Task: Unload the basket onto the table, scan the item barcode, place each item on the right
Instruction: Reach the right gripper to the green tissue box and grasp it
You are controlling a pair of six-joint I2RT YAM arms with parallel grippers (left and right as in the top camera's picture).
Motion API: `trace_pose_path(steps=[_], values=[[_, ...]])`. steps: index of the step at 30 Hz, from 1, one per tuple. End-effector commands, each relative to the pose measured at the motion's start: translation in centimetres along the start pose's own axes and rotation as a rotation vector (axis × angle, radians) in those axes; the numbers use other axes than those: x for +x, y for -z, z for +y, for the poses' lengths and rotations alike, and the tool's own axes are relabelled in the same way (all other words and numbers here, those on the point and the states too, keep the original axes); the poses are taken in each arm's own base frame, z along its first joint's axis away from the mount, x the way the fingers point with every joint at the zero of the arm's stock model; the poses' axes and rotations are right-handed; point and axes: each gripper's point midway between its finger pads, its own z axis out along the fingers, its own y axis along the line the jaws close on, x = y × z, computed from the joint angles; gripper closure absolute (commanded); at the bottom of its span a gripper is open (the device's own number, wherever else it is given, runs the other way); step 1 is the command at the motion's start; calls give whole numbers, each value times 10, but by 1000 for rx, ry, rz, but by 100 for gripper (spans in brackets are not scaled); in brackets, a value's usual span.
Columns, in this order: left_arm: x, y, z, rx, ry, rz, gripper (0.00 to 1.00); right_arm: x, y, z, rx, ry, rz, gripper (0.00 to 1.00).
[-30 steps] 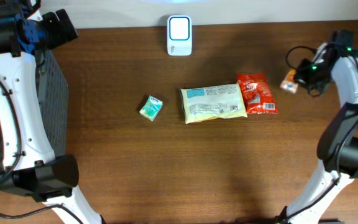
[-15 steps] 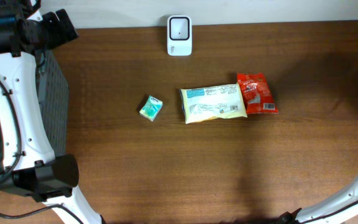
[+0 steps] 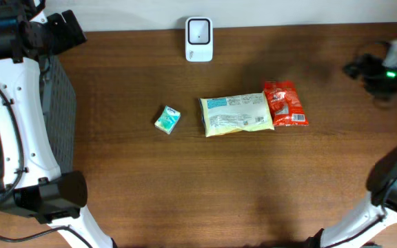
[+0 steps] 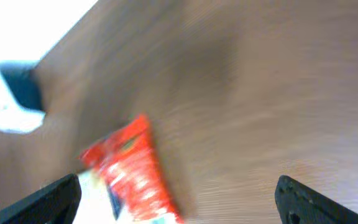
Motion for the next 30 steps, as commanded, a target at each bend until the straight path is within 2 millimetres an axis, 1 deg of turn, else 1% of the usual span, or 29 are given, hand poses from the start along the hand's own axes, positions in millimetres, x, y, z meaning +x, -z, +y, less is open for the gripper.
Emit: trace_pose_path(steps=[1,4,5,7,8,9,11,12,13,15,17,18,19,21,23,24,25,26,28,29,30], values=[[-4,0,4,-12,-12,-11,1,33,-33,67,-84,207,126,1],[-4,0,4,-12,-12,-11,1,86,-62,141,-153,410,276,7],[-4,0,4,-12,-12,-11,1,97,-69,153,-129,456,303,9],[-4,0,4,-12,-12,-11,1,122,-83,173,-52,501,356,9],[-4,0,4,-12,-12,-11,1,137,-90,187,-46,514,384,9],[-4,0,4,-12,-12,-11,1,157,-97,209,-88,554,424,8],[-4,0,4,-12,-12,-11,1,192,-110,247,-157,638,470,8],[-4,0,4,-12,-12,-11,1,204,-116,262,-177,680,474,8],[-4,0,3,-12,-12,-11,1,218,-125,281,-202,710,468,8],[-4,0,4,-12,-12,-11,1,241,-146,319,-222,608,446,8],[-4,0,4,-12,-12,-11,1,260,-162,344,-236,515,441,9],[-4,0,4,-12,-12,-11,1,271,-172,353,-219,437,440,10],[-4,0,4,-12,-12,-11,1,279,-181,353,-180,359,441,16],[-4,0,4,-12,-12,-11,1,291,-196,346,-83,242,436,26],[-4,0,4,-12,-12,-11,1,305,-205,343,-41,204,448,28],[-4,0,4,-12,-12,-11,1,313,-209,342,-29,186,462,33],[-4,0,4,-12,-12,-11,1,317,-210,342,-23,180,467,35],[-4,0,4,-12,-12,-11,1,324,-214,340,-9,188,473,37],[-4,0,4,-12,-12,-11,1,335,-220,338,6,201,487,37],[-4,0,4,-12,-12,-11,1,341,-224,335,14,205,497,39],[-4,0,3,-12,-12,-11,1,344,-226,333,26,210,494,47]])
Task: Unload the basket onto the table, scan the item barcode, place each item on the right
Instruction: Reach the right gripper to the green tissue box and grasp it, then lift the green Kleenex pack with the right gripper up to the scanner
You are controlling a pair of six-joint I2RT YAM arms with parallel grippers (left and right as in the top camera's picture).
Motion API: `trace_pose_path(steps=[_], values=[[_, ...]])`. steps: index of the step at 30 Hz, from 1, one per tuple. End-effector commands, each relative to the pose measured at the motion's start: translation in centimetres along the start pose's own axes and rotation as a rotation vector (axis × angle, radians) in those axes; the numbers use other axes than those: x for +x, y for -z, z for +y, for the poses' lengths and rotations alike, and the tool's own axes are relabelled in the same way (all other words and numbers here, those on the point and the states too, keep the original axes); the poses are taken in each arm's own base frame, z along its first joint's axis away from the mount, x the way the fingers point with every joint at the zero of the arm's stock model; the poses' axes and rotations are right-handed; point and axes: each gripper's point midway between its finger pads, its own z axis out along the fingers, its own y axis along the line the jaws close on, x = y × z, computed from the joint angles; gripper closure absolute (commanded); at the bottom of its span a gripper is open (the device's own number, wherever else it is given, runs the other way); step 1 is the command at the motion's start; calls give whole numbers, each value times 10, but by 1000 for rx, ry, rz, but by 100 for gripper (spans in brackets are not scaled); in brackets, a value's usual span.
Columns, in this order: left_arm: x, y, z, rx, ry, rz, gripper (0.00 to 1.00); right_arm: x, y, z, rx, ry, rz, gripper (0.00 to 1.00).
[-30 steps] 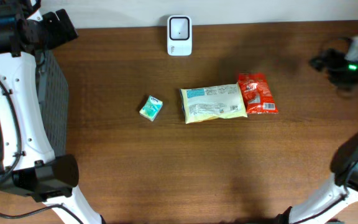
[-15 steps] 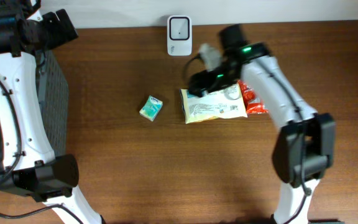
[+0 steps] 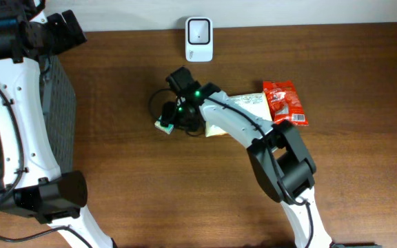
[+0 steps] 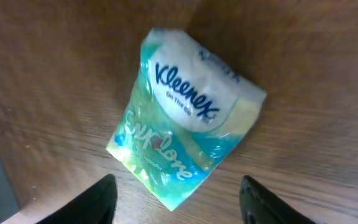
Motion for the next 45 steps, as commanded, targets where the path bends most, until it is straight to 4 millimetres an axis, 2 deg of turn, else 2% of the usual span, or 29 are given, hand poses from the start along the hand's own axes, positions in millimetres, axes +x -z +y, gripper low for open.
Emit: trace_pose_path(steps=[1,2,4,5,7,9,10,11,13,15,17,20,21,22,23,24,25,26,27,29,30,31,32,35,37,40,43,45], values=[[-4,0,4,-12,-12,-10,1,7,-20,-13,66,-19,2,59],[-4,0,4,-12,-12,-11,1,5,-22,-17,84,-20,-8,67],[-4,0,4,-12,-12,-10,1,1,-22,-18,92,11,-28,68],[-4,0,4,-12,-12,-11,1,-1,-22,-16,85,27,-34,73],[-4,0,4,-12,-12,-11,1,0,-22,-2,16,174,-15,94],[-4,0,4,-12,-12,-11,1,8,-20,21,-119,345,28,96],[-4,0,4,-12,-12,-11,1,24,-12,50,-315,527,88,96],[-4,0,4,-12,-12,-10,1,40,0,69,-475,644,129,96],[-4,0,4,-12,-12,-10,1,64,29,95,-763,793,188,96],[-4,0,4,-12,-12,-11,1,75,53,101,-941,865,209,96],[-4,0,4,-12,-12,-11,1,72,63,100,-994,848,215,96],[-4,0,4,-12,-12,-10,1,62,61,89,-952,817,206,96],[-4,0,4,-12,-12,-11,1,58,54,83,-895,804,201,96],[-4,0,4,-12,-12,-11,1,50,39,69,-761,754,197,96],[-4,0,4,-12,-12,-11,1,38,21,50,-587,661,189,96],[-4,0,4,-12,-12,-11,1,16,-1,7,-270,510,146,96],[-4,0,4,-12,-12,-10,1,9,-7,-16,-122,452,126,96],[-4,0,4,-12,-12,-11,1,10,-7,-27,-64,437,133,94],[-4,0,4,-12,-12,-11,1,15,-7,-31,-53,430,155,78],[-4,0,4,-12,-12,-11,1,16,-6,-33,-49,427,161,62],[-4,0,4,-12,-12,-11,1,16,-6,-33,-50,433,160,45],[-4,0,4,-12,-12,-11,1,15,-6,-32,-51,435,156,37],[-4,0,4,-12,-12,-10,1,11,-7,-29,-61,444,138,35],[-4,0,3,-12,-12,-10,1,-2,-8,-19,-93,470,78,35],[-4,0,4,-12,-12,-10,1,-5,-8,-17,-99,472,65,39],[-3,0,4,-12,-12,-10,1,-3,-11,-12,-104,475,61,56],[-4,0,3,-12,-12,-10,1,9,-21,-8,-101,454,91,68],[-4,0,4,-12,-12,-10,1,13,-23,-5,-101,453,96,86]])
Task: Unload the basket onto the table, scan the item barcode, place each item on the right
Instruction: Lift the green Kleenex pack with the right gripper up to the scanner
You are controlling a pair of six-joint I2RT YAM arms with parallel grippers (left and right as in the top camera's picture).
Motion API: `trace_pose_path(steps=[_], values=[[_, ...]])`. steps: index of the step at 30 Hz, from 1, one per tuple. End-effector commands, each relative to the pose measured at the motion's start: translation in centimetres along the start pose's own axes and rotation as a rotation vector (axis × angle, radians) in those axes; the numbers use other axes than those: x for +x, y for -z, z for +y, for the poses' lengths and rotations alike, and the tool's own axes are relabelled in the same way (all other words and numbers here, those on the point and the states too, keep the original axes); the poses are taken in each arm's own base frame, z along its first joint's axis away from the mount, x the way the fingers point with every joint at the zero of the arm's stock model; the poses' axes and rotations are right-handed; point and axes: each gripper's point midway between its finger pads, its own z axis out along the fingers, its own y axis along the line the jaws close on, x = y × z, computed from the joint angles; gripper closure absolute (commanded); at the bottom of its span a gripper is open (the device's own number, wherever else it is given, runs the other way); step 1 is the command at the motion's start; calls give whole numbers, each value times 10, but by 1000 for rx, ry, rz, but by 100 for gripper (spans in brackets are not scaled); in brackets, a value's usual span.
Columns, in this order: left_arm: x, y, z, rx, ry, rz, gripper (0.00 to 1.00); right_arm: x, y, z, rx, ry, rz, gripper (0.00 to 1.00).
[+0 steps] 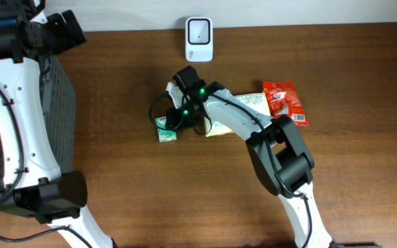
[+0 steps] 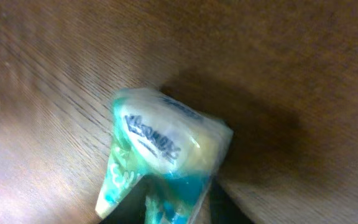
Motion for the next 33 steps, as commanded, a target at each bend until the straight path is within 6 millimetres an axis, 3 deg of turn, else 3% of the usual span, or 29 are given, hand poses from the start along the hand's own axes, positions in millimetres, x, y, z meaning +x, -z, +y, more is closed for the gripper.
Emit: trace_pose_path(steps=[1,2,4,7,8,11,13,15,19,23,28,30,32,33], values=[[-4,0,4,-12,-12,-11,1,10,-13,5,7,-34,30,95],[-4,0,4,-12,-12,-11,1,8,-12,5,8,-53,27,96],[-4,0,4,-12,-12,-11,1,-5,8,2,11,-67,0,96],[-4,0,4,-12,-12,-11,1,-52,70,-22,164,-53,-139,96],[-4,0,4,-12,-12,-11,1,-78,108,-43,313,-16,-220,96],[-4,0,4,-12,-12,-11,1,-130,180,-80,685,189,-387,96],[-4,0,4,-12,-12,-11,1,-161,225,-99,1024,380,-450,96],[-4,0,4,-12,-12,-11,1,-185,239,-101,1135,547,-472,96],[-4,0,4,-12,-12,-11,1,-216,235,-116,1216,698,-522,96],[-4,0,4,-12,-12,-10,1,-227,194,-125,1156,849,-502,96],[-4,0,4,-12,-12,-11,1,-229,185,-133,1148,789,-540,96],[-4,0,4,-12,-12,-11,1,-229,203,-134,1154,660,-611,96],[-4,0,4,-12,-12,-11,1,-227,247,-143,1199,481,-705,96],[-4,0,4,-12,-12,-11,1,-222,285,-152,1226,358,-767,96]])
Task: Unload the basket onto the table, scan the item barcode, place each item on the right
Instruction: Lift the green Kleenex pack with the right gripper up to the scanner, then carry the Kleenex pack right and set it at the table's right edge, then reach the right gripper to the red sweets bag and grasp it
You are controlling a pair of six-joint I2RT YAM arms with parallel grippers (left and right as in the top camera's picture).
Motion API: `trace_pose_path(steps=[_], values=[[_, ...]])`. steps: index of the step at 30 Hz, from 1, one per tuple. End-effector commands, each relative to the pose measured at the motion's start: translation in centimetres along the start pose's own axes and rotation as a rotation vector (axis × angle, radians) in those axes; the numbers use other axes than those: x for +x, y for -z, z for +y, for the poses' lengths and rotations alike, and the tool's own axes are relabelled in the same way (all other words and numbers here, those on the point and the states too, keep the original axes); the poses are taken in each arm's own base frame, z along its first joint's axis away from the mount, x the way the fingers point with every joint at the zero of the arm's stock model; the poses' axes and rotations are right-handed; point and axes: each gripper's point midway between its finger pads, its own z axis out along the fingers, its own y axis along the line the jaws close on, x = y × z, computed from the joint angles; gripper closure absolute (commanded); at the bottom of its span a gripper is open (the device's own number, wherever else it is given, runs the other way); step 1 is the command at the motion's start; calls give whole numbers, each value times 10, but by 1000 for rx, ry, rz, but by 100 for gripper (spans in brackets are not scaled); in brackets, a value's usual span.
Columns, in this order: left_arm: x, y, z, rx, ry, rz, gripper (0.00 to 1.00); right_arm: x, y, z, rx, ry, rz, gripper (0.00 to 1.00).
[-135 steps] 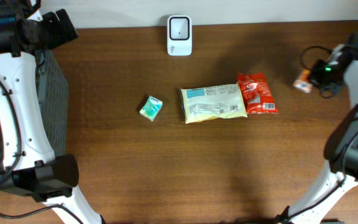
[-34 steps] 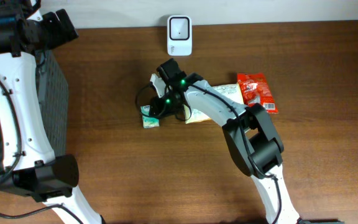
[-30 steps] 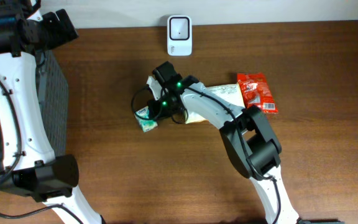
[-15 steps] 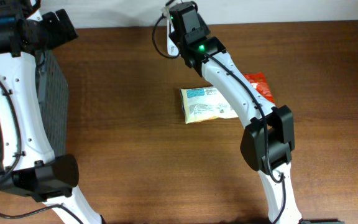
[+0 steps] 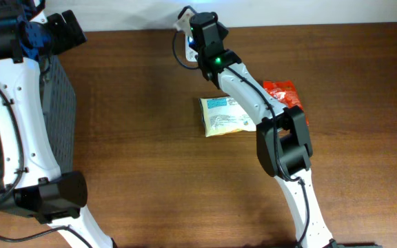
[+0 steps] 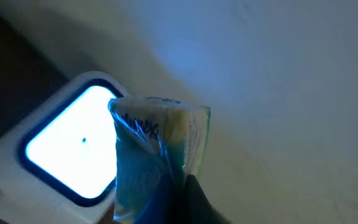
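My right gripper point(image 6: 180, 200) is shut on a small green-and-white Kleenex tissue pack point(image 6: 156, 152). It holds the pack upright just in front of the white scanner point(image 6: 39, 163), whose window point(image 6: 73, 146) glows bright. In the overhead view the right gripper point(image 5: 188, 17) is at the table's back edge, top centre, and its wrist covers most of the scanner. The left arm point(image 5: 19, 34) is raised at the far left, away from the items, and its fingers cannot be made out.
A pale yellow packet point(image 5: 225, 116) lies mid-table, partly under the right arm. A red snack packet point(image 5: 286, 96) lies beside it on the right. A dark mesh basket point(image 5: 59, 124) stands along the left edge. A pale wall runs behind the scanner.
The right gripper has moved from the table left of the yellow packet to the scanner at the back edge, the tissue pack still in it. The left arm has not moved.
The tissue pack first lay on the table left of the yellow packet, with the right arm far off at the right edge. Then the right gripper stood open over the pack. Then it was shut on it there, and now holds it before the lit scanner.
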Motion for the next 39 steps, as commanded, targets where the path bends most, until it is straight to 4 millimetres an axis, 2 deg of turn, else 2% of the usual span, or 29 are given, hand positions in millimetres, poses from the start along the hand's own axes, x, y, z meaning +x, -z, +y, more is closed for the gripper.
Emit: trace_pose_path(steps=[1,3,4,6,7,8,9,10,11,12,15,18,20,21,22,23,24,25,26,28,29,31,32,33,35,36,39], values=[[-4,0,4,-12,-12,-11,1,14,37,-132,245,-373,58,96],[-4,0,4,-12,-12,-11,1,47,54,-191,313,-519,114,96],[-4,0,4,-12,-12,-11,1,84,68,-232,365,-627,176,96],[-4,0,4,-12,-12,-11,1,147,86,-277,436,-723,298,96],[-3,0,4,-12,-12,-10,1,205,99,-299,482,-788,422,96],[-4,0,4,-12,-12,-10,1,247,110,-309,505,-818,526,96],[-4,0,4,-12,-12,-11,1,278,120,-313,522,-844,604,96],[-4,0,4,-12,-12,-11,1,320,134,-315,549,-903,710,96],[-4,0,4,-12,-12,-11,1,372,157,-319,609,-1016,827,96],[-4,0,4,-12,-12,-11,1,408,173,-321,629,-1098,903,96],[-4,0,4,-12,-12,-11,1,476,187,-305,498,-1299,984,96],[-3,0,3,-12,-12,-10,1,514,193,-286,387,-1448,1011,96],[-4,0,4,-12,-12,-11,1,556,207,-277,431,-1498,1062,95],[-4,0,4,-12,-12,-11,1,565,212,-274,439,-1510,1076,84],[-4,0,4,-12,-12,-11,1,571,215,-272,444,-1517,1084,79],[-4,0,4,-12,-12,-10,1,576,217,-269,447,-1521,1093,64],[-4,0,3,-12,-12,-11,1,578,218,-266,442,-1523,1102,33],[-4,0,4,-12,-12,-11,1,578,218,-262,433,-1526,1109,10],[-4,0,4,-12,-12,-10,1,576,217,-257,418,-1527,1118,1],[-4,0,4,-12,-12,-10,1,568,210,-248,349,-1557,1101,1],[-4,0,4,-12,-12,-11,1,555,200,-241,243,-1567,1062,1],[-4,0,4,-12,-12,-11,1,502,176,-216,-114,-1621,903,1],[-4,0,3,-12,-12,-10,1,487,172,-210,-199,-1638,861,1],[-4,0,3,-12,-12,-10,1,439,161,-196,-438,-1634,720,1],[-4,0,4,-12,-12,-10,1,389,153,-174,-643,-1534,614,1],[-4,0,4,-12,-12,-11,1,374,149,-158,-684,-1451,629,1],[-4,0,3,-12,-12,-10,1,354,137,-114,-684,-1233,753,1]])
